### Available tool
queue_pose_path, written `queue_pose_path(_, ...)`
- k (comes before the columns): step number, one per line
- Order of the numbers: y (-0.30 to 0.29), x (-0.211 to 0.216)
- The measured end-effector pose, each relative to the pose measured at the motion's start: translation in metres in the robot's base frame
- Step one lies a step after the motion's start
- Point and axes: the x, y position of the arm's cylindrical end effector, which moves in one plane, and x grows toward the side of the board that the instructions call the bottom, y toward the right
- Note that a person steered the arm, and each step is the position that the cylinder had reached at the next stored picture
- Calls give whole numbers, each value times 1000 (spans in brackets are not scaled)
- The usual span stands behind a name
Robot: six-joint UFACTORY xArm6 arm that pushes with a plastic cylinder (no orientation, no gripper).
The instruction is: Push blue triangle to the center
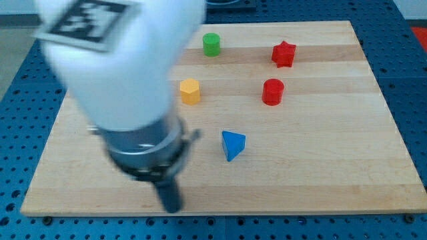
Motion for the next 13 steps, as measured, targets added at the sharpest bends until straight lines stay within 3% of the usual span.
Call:
queue_pose_path(1, 64, -22)
queue_pose_path(2, 90, -47)
queue_pose_path(4, -24, -53)
queue_pose_path(5, -21, -43)
queue_pose_path(6, 23, -25)
queue_pose_path(7, 81, -36)
queue_pose_path(8, 92, -67)
queue_pose_path(11, 42, -92)
queue_pose_path(13, 44, -170)
